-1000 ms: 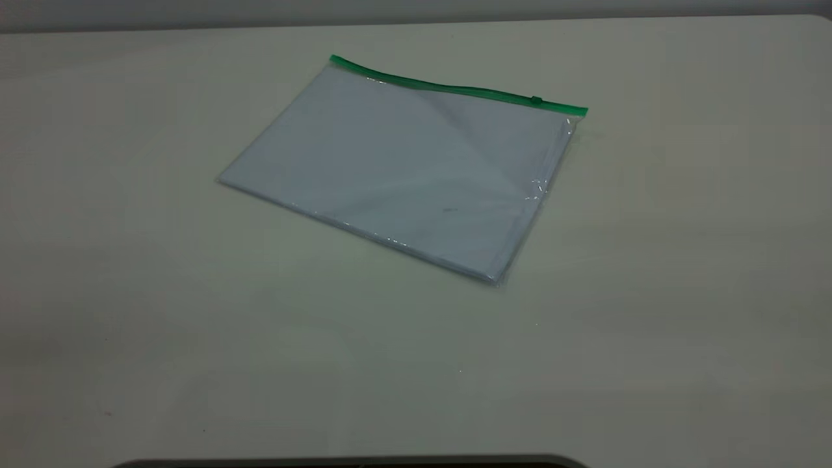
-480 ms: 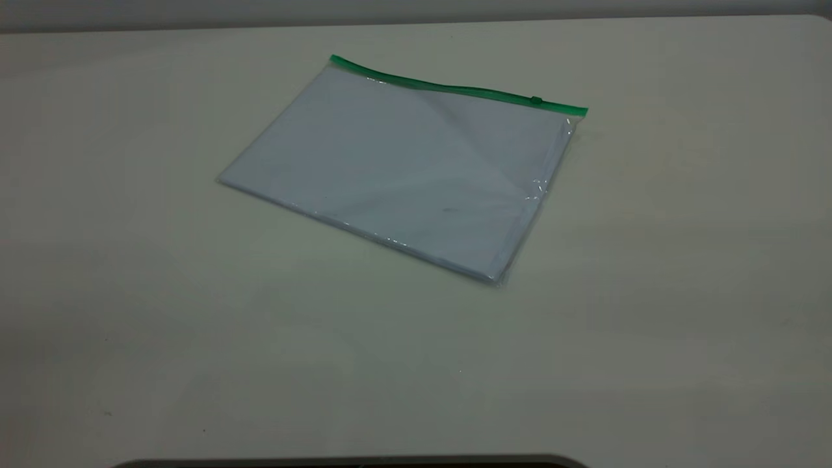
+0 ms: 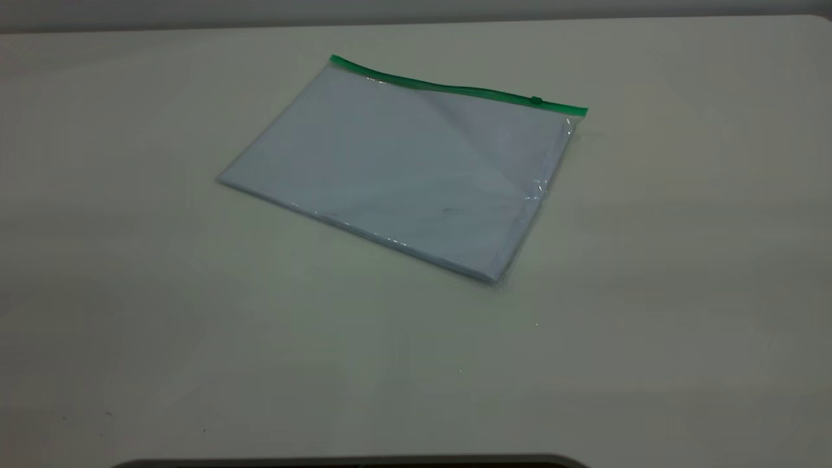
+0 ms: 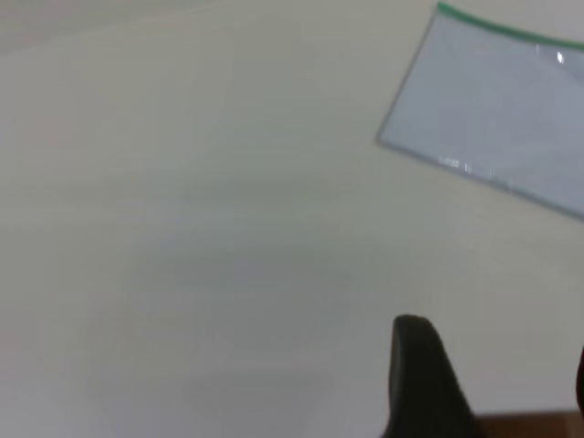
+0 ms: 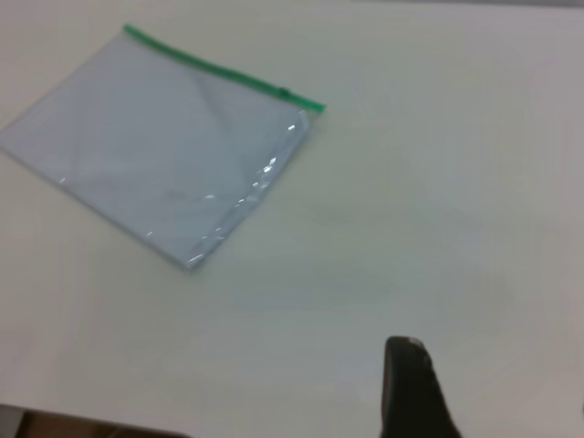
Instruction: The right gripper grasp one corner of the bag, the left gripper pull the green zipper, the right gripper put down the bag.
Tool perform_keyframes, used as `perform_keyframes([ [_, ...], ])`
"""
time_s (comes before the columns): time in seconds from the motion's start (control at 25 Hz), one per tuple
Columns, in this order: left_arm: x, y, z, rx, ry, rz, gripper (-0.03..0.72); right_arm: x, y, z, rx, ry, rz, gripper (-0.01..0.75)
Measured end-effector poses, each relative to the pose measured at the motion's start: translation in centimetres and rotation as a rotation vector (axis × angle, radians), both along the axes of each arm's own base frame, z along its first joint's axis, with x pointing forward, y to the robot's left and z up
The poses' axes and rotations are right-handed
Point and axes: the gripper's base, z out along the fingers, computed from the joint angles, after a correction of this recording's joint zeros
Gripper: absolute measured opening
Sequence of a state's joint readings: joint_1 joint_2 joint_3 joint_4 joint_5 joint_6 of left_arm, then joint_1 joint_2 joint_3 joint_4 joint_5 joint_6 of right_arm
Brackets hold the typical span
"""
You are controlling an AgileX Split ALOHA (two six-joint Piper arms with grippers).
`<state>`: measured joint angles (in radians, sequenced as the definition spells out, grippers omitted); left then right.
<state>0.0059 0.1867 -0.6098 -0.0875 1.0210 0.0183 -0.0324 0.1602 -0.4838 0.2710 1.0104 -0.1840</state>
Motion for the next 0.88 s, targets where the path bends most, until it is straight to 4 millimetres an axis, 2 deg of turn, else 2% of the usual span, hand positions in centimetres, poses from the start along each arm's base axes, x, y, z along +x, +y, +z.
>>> perform_keyframes([
  [0.12, 3.5, -0.2, 1.9, -0.001, 0.012, -0.03, 0.464, 3.3, 0.3, 0.3, 0.019, 0.041, 0.04, 0.485],
  [0.24, 7.6, -0.5, 2.7, 0.012, 0.036, -0.09, 0.484, 7.2, 0.4, 0.4, -0.001, 0.018, 0.086, 0.507],
  [0.36, 11.8, -0.8, 2.5, 0.029, 0.065, -0.148, 0.522, 11.3, 0.4, -0.3, 0.01, 0.004, 0.104, 0.542],
  [0.48, 15.6, -1.1, 1.9, 0.036, 0.105, -0.204, 0.544, 15.5, 0.9, -1.7, 0.066, 0.082, 0.148, 0.558],
  [0.68, 20.0, -1.5, 0.6, 0.028, 0.171, -0.276, 0.548, 23.0, 1.5, -5.8, 0.183, 0.209, 0.195, 0.561],
  [0.88, 22.4, -1.6, -0.7, 0.015, 0.225, -0.294, 0.548, 29.7, 1.8, -12.1, 0.273, 0.344, 0.208, 0.561],
])
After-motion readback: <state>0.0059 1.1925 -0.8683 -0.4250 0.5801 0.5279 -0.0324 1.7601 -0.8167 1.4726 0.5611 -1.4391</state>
